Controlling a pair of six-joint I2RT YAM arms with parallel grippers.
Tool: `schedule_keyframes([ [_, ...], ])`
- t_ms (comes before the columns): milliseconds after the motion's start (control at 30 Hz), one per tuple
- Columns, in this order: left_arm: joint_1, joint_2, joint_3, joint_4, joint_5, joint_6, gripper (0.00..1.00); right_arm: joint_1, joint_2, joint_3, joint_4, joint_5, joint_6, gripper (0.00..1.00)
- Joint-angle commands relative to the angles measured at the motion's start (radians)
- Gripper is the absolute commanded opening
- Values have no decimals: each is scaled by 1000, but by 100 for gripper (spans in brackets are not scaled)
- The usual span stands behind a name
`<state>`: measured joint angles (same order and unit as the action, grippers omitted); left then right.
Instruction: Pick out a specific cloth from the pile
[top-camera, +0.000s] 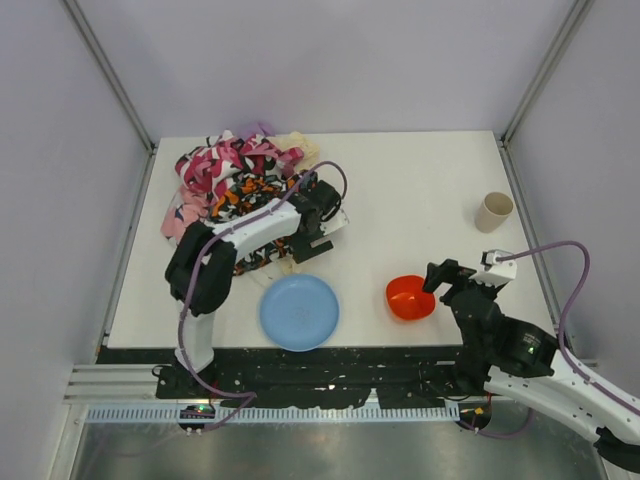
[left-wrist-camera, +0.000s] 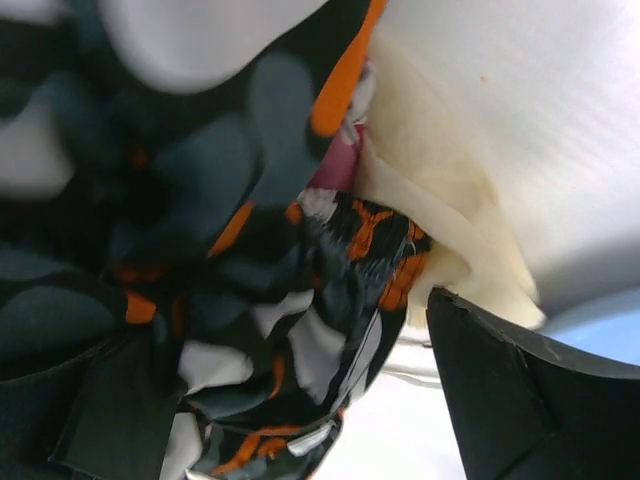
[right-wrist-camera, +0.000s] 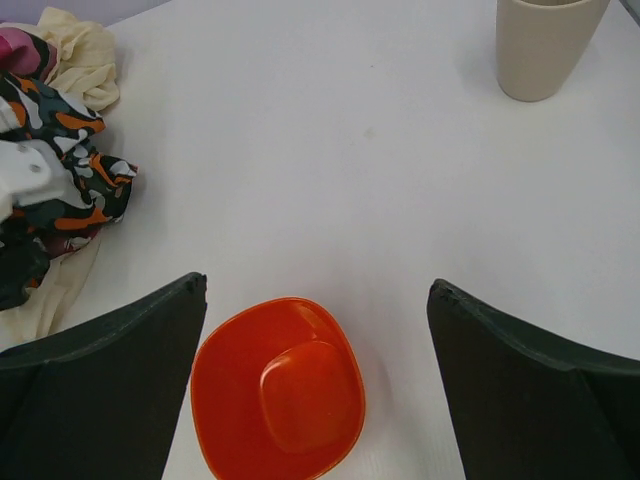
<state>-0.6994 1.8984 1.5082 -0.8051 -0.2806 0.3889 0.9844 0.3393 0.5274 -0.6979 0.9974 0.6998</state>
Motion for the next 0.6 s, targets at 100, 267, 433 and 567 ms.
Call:
schedule_keyframes([
  [100, 75, 224, 180, -196, -53, 128, 100, 0, -85, -17, 64, 4, -40, 95],
  [267, 113, 335, 263, -273, -42, 74, 100, 0, -103, -20, 64, 12, -46, 95],
  [433, 112, 373, 343, -324, 44, 1, 100, 0, -114, -23, 61, 23, -42, 95],
  [567, 112, 384, 366, -336, 52, -39, 90, 0, -137, -21, 41, 18, -29, 95],
])
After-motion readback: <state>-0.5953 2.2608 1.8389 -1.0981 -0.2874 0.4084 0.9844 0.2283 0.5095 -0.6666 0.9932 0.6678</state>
